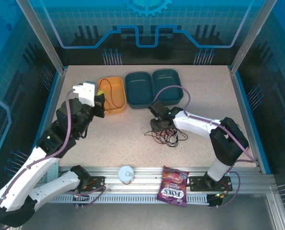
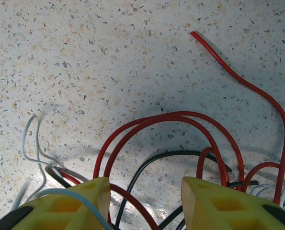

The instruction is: Untangle the cables

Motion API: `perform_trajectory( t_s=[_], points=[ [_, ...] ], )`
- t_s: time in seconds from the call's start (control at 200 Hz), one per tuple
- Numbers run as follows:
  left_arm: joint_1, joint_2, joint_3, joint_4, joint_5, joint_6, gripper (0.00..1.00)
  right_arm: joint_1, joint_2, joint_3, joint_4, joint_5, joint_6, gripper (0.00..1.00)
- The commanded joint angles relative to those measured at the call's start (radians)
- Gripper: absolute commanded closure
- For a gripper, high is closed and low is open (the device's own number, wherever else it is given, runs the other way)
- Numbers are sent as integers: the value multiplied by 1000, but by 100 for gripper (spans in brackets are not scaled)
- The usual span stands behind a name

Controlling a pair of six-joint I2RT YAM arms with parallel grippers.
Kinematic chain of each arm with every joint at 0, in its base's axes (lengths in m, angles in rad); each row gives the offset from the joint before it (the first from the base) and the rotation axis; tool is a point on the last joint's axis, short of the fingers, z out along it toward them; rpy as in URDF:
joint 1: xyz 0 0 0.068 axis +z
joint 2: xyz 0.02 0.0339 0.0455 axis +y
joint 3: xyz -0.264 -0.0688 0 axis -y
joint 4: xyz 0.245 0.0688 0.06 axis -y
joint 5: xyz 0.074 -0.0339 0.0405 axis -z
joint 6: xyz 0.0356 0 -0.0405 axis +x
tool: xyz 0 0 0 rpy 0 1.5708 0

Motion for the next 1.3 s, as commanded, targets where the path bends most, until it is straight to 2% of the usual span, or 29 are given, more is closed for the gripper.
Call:
perform_trajectory(
  t_s=[0.0,0.17,0.4,0.525,0.695,0.846,0.866,0.886,0.896,0.996,1.296],
  points=[
    [8,-15,43,48,-39,58,98,-9,3,-9,-20,-2,16,55],
    [15,-5,49,82,-52,85,97,-9,-18,-9,-18,-13,11,52],
    [64,89,96,72,-28,86,97,5,-72,15,-38,-3,-3,45],
    [121,156,134,67,27,79,98,7,-112,18,-45,7,-2,38],
    [237,273,186,72,176,41,98,8,-148,25,-50,14,-2,31],
    [323,390,227,94,291,3,100,6,-168,40,-69,22,4,18],
    [333,405,233,99,309,-3,100,7,-171,42,-71,24,5,13],
    [340,420,235,105,324,-9,100,5,-173,44,-75,27,7,1],
    [344,428,237,108,330,-13,100,6,-175,44,-75,28,7,0],
    [373,510,265,141,392,-31,100,6,-195,52,-91,51,20,0],
    [411,753,363,142,414,-51,100,-10,-220,111,-197,137,78,0]
  ],
)
